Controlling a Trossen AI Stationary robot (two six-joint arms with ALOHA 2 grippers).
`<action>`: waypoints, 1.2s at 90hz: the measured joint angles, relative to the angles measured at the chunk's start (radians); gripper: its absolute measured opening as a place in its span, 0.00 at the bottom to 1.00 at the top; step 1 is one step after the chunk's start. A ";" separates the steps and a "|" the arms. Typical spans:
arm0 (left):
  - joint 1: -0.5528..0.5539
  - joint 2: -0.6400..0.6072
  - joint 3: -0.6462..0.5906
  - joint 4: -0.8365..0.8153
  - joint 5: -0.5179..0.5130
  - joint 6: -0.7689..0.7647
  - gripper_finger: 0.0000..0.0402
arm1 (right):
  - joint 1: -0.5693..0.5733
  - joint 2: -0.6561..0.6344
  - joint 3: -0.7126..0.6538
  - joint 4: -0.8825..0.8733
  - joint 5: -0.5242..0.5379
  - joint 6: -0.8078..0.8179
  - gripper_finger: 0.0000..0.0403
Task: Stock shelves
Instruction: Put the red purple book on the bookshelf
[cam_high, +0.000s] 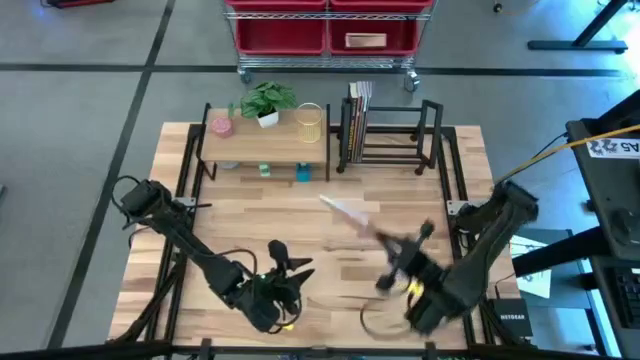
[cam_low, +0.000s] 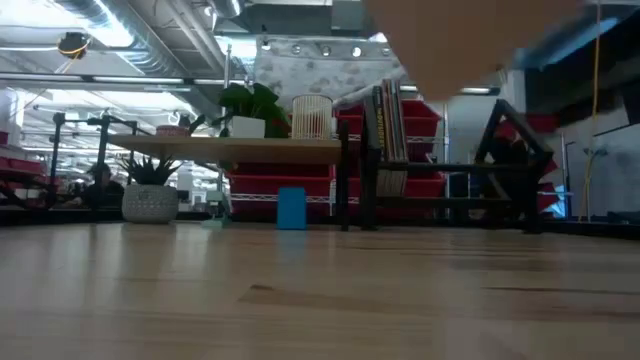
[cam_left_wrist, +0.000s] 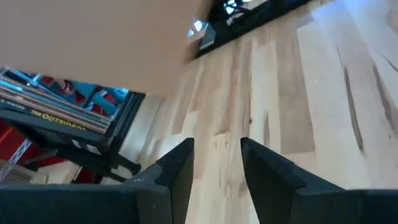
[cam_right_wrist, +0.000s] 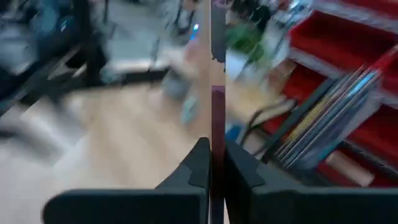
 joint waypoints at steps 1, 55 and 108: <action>-0.001 0.000 0.000 -0.006 0.000 -0.008 0.30 | -0.011 -0.013 -0.006 -0.001 0.008 -0.008 0.00; -0.005 0.000 0.000 -0.179 -0.006 -0.198 0.30 | -0.699 -0.655 -0.535 0.393 0.044 -0.100 0.00; 0.013 0.001 0.000 -0.179 -0.002 -0.212 0.30 | -1.180 -0.619 -0.735 1.333 -0.527 -0.853 0.00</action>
